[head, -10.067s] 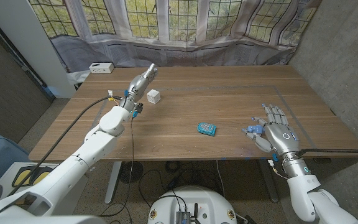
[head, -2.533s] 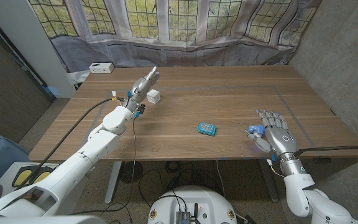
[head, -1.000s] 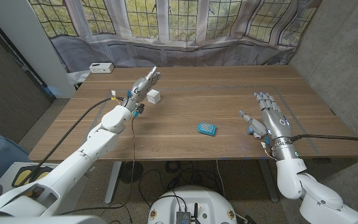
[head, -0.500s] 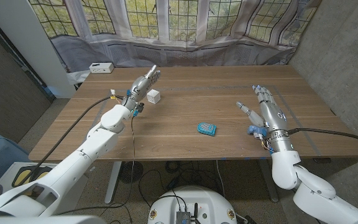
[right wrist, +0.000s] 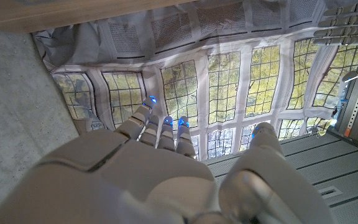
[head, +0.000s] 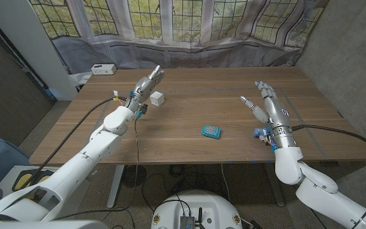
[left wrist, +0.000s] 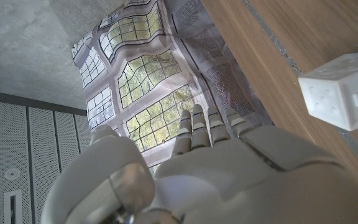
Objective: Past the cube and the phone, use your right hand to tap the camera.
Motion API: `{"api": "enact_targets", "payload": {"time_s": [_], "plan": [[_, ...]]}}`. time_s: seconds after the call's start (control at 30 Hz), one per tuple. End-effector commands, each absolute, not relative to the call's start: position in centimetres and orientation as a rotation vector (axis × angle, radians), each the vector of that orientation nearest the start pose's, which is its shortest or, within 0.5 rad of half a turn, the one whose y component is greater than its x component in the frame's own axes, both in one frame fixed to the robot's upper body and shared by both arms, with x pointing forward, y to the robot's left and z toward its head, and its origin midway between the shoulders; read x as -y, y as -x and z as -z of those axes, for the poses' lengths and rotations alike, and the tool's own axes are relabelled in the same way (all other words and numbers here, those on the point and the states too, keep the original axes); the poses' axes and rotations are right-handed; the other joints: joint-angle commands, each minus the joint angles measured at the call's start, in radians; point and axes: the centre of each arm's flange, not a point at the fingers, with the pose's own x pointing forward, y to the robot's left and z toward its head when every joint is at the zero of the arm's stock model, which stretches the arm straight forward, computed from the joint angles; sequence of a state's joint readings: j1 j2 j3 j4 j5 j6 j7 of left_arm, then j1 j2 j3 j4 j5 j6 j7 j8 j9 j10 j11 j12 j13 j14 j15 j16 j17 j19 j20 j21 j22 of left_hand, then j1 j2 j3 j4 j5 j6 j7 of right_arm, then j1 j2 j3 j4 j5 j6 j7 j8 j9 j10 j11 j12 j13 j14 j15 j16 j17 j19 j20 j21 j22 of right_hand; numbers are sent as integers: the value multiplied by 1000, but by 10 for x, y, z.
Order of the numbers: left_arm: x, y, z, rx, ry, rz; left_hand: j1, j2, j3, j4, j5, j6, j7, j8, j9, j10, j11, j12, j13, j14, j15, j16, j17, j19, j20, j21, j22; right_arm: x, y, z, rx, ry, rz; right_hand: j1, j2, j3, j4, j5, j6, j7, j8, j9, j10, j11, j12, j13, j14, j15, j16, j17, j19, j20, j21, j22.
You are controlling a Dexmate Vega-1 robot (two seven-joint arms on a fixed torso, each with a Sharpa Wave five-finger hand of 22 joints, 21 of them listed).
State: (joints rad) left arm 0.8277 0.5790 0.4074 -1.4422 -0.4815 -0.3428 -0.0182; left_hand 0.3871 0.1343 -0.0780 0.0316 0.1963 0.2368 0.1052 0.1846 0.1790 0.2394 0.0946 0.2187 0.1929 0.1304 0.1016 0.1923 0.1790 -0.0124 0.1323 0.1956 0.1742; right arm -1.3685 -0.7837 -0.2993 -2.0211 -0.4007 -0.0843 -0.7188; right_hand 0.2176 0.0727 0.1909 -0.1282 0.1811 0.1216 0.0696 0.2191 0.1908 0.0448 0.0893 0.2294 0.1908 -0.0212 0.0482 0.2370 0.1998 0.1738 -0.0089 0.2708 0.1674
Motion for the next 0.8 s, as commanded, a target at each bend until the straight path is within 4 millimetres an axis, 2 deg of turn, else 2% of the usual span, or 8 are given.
{"api": "enact_targets", "payload": {"time_s": [0.03,0.47,0.8], "plan": [[-255,-618,-23,763,-190,278,0,-3,1,-2,-3,-5,-1,-1,2,5,1,-4,6,11,-2,-3,2,3,6,3,5,266,-496,49,925,810,323,6,-6,2,-2,3,1,5,2,1,11,3,6,2,6,-1,3,4,15,-2,0,4],[-257,-614,-20,763,-183,263,1,-4,3,-3,-3,-10,1,-1,2,6,4,-4,6,11,0,-3,1,5,-1,3,5,262,-527,28,946,649,215,6,-9,1,-2,3,15,13,3,1,31,12,8,3,11,8,0,4,17,5,-8,4],[-260,-612,-19,762,-175,268,1,-4,3,-3,-3,-14,1,-1,2,7,3,-3,6,11,0,-3,1,4,-2,3,5,255,-538,19,951,575,162,5,-10,1,-2,3,28,16,5,1,43,15,10,3,18,9,0,4,20,8,-11,4]]}}
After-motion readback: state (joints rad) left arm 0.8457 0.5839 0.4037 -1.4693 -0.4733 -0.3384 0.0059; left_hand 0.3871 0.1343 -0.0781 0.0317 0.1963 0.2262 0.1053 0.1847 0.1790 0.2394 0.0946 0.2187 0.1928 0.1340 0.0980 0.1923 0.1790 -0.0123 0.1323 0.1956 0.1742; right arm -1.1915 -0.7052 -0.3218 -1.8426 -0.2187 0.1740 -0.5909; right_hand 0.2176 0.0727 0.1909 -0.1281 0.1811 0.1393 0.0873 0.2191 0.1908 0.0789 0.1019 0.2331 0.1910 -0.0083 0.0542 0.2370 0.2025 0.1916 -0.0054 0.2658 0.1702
